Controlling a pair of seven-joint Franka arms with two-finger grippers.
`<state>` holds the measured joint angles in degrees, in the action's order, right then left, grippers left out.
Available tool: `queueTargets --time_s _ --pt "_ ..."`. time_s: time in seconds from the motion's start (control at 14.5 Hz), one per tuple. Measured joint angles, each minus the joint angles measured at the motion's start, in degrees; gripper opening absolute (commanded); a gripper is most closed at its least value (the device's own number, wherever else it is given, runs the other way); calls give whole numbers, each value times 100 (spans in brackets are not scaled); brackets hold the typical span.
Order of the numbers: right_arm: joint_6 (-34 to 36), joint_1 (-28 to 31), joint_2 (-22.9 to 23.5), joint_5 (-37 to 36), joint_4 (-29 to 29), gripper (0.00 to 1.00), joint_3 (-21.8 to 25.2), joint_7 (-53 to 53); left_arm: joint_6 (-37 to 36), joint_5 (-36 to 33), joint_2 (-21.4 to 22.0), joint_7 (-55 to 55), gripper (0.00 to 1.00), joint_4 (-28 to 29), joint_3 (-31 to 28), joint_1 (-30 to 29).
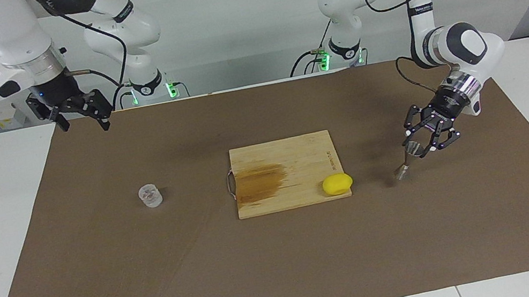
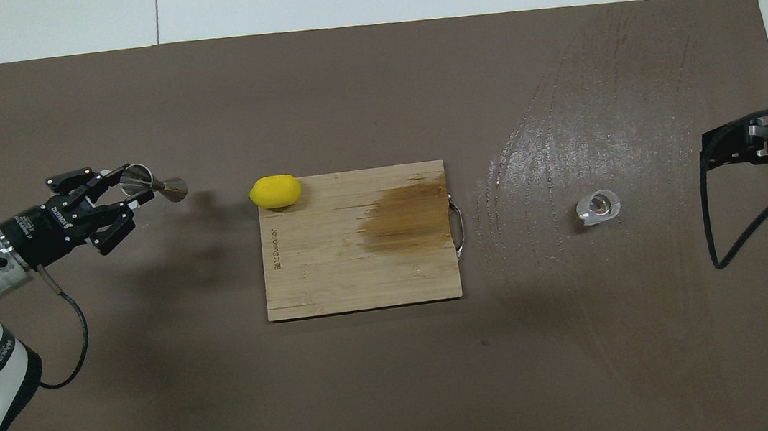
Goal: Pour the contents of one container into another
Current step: 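Reach the left gripper to the small dark cup and grasp it, then carry the dark cup with the left gripper onto the cutting board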
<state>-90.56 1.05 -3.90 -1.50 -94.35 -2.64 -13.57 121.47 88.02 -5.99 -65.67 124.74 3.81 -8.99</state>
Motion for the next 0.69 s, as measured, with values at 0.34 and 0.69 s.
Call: queueTargets --time_s 0.34,0.69 --pt "-6 3 -1 0 -3 100 1 0 967 908 209 -777 0 -352 35 1621" --pt "-33 12 0 0 -16 100 16 -398 2420 1844 81 -779 0 -464 57 3371"
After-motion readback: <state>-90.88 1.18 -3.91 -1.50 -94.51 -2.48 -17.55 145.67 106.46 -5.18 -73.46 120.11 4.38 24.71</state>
